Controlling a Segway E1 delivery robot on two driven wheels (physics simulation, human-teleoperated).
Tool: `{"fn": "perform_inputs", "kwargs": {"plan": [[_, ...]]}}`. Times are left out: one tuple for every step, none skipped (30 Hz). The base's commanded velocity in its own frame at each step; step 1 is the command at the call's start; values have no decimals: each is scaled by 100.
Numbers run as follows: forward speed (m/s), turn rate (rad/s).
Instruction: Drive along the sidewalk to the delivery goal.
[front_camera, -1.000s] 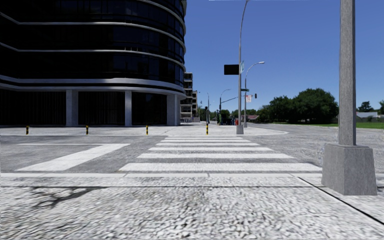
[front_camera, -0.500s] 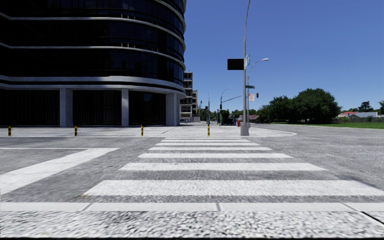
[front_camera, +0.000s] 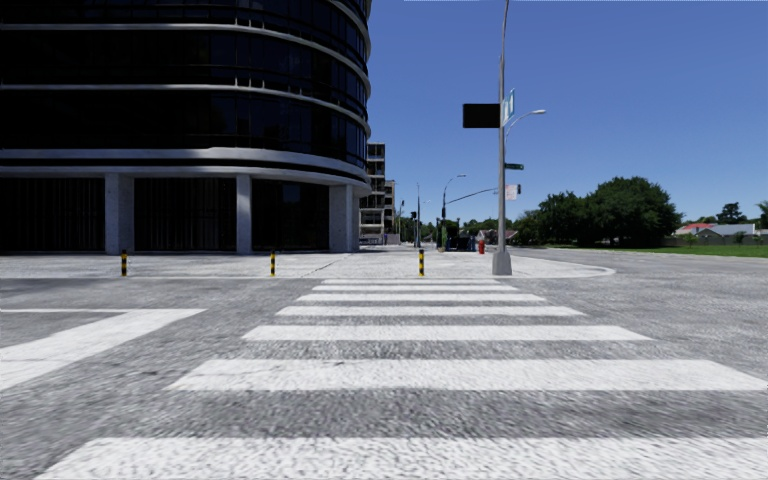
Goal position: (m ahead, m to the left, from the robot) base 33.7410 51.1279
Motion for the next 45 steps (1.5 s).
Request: {"fn": "perform_inputs", "kwargs": {"plan": [[200,0],[200,0],[200,0],[200,0],[200,0],[200,0],[200,0],[200,0],[200,0],[200,0],[200,0],[200,0],[200,0],[200,0],[200,0],[200,0],[200,0],[200,0],[200,0],[200,0],[200,0],[200,0],[200,0],[200,0],[200,0],[200,0],[200,0],[200,0],[200,0],[200,0],[200,0],[200,0],[200,0],[200,0],[200,0],[200,0],[200,0],[200,0],[200,0],[200,0],[200,0],[200,0],[200,0],[200,0],[200,0]]}}
